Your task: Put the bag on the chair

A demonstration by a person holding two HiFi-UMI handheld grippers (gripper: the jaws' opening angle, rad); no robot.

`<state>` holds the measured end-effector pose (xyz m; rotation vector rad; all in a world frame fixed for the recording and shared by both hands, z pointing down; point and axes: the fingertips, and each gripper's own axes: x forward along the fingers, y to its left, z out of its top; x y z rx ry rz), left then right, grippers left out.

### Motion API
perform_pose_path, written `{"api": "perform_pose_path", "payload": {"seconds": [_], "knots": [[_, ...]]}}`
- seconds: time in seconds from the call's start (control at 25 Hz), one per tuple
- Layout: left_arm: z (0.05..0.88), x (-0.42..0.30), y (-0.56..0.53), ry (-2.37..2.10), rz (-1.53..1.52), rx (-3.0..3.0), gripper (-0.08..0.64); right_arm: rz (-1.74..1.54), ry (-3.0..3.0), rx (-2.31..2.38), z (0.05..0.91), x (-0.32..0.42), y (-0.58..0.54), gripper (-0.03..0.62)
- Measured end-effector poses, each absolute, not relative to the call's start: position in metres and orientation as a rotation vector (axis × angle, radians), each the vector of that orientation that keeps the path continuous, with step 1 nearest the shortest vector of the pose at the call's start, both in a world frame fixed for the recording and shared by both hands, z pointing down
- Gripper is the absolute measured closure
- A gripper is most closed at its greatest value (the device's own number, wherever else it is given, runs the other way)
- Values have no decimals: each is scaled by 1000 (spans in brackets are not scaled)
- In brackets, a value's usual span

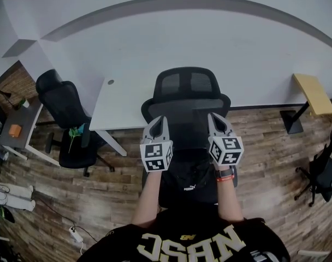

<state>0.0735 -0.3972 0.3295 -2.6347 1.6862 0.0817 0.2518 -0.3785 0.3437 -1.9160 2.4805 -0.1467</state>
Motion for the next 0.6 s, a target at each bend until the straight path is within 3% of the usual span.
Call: {"api": "perform_pose_path", "payload": {"seconds": [0.6], "knots": [[319,81,-395,1652,174,-2611,546,-166,2462,-1961,352,273,-381,584]]}}
